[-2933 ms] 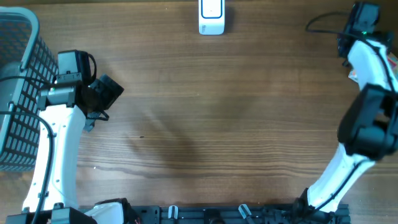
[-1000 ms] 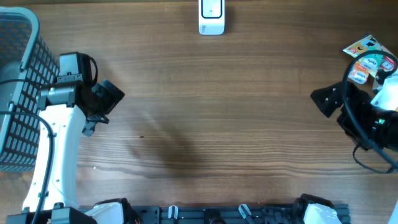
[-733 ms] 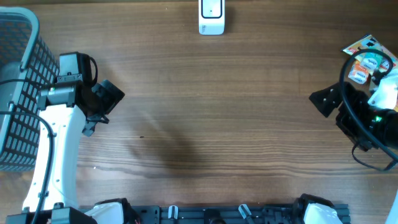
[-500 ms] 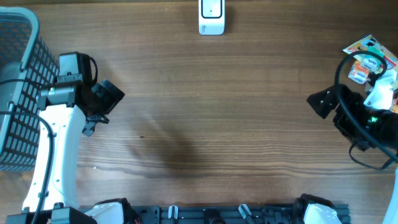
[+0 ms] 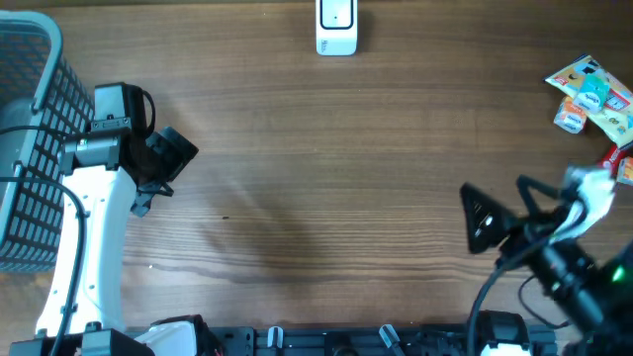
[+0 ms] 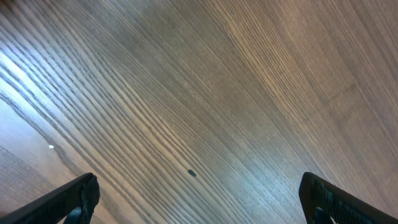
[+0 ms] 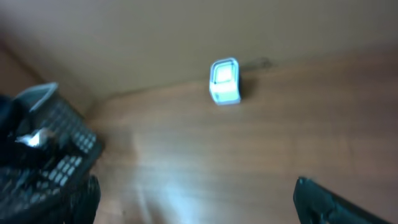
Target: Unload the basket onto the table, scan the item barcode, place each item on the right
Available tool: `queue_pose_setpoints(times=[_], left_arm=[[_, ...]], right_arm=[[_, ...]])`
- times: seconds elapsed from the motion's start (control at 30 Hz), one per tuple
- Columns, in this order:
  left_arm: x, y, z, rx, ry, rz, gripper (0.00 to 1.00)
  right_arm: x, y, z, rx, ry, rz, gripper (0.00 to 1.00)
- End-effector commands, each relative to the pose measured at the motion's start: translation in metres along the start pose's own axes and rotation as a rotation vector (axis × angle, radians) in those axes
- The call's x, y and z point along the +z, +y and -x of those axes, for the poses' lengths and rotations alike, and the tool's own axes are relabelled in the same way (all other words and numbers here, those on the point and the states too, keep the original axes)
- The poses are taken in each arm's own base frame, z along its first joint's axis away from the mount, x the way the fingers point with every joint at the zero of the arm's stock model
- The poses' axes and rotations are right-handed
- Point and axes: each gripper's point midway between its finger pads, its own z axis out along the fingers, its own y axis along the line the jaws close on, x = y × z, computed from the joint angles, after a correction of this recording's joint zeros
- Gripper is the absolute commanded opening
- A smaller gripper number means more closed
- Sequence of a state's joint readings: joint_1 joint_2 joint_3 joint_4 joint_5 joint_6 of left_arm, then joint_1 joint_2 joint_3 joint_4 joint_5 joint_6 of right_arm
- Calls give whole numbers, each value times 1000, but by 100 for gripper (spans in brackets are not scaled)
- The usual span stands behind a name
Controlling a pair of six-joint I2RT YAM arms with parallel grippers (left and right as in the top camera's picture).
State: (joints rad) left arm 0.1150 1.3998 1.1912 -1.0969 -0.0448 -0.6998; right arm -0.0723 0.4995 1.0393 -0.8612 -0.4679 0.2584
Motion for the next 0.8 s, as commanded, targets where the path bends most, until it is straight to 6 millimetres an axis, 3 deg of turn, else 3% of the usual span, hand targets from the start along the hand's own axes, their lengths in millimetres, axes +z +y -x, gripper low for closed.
queue_pose_setpoints(times=[0.0,0.2,0.4,0.77], left_arm=[[-2,-1,5,10,-15,4,100],[-2,-1,5,10,-15,4,100],[-2,-1,5,10,-15,4,100],[-2,-1,5,10,-15,4,100]], right_arm=[[4,-1,-27,-61,-42,50,100],[21,-11,-58,-104,-114,110,100],[25,-6,-77,-178,-178,187,100],[35,-7,-92,-372,-238,213,100]])
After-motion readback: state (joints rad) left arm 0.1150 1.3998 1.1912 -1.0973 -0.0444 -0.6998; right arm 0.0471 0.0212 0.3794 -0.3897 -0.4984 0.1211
